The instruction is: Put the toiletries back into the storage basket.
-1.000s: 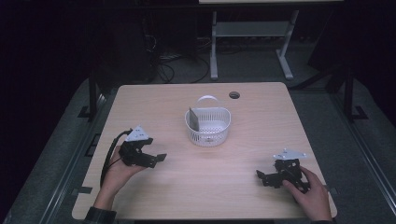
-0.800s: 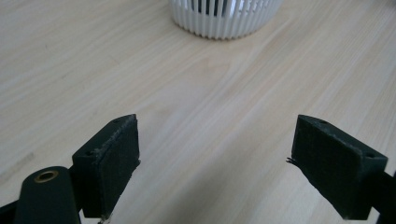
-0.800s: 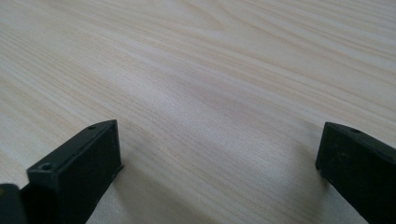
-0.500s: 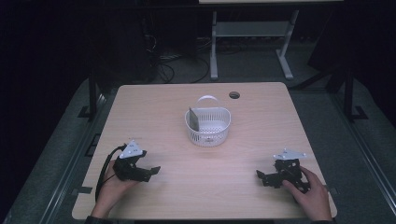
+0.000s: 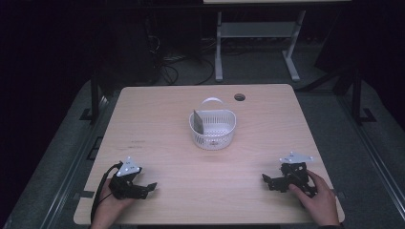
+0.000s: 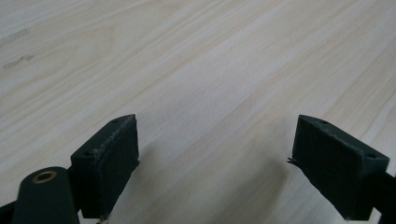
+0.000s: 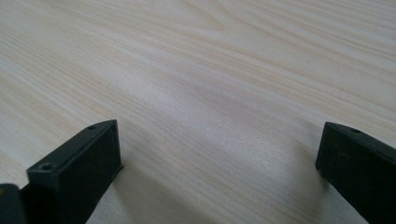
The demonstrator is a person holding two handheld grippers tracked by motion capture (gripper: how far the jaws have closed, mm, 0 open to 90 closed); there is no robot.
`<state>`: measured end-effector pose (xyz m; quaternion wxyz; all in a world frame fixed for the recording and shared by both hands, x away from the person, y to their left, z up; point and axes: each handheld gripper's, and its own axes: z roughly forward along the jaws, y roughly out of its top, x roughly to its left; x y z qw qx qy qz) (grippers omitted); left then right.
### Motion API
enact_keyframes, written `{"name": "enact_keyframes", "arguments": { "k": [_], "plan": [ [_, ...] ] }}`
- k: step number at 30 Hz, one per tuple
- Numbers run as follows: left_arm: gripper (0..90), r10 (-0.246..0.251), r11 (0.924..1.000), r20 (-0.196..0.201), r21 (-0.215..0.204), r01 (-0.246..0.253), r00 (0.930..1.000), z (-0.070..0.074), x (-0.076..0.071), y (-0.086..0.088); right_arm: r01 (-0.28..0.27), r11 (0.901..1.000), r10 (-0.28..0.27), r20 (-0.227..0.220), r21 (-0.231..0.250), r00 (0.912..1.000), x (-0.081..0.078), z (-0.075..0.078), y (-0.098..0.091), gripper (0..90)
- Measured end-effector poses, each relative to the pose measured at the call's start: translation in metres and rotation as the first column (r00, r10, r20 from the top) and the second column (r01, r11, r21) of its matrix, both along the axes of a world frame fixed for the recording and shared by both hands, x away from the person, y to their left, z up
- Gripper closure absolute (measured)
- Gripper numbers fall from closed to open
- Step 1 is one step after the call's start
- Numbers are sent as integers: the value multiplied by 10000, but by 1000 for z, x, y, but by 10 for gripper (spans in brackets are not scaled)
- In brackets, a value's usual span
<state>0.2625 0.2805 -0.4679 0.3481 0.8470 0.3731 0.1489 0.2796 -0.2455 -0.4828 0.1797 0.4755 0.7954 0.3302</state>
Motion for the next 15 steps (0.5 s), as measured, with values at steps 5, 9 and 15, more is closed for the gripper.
{"name": "enact_keyframes", "arguments": {
  "k": [5,9,15],
  "plan": [
    [129,65,10000,140,44,-65,9999,-4,-4,4,-3,10000,3,-1,-2,10000,0,0,0,0],
    [128,60,9999,359,-110,-56,9993,-7,-4,6,-2,10000,2,2,-3,10000,0,0,0,0],
    [127,29,9999,362,-108,-25,9993,-7,-4,6,0,10000,0,3,-2,10000,0,0,0,0]
  ]
}}
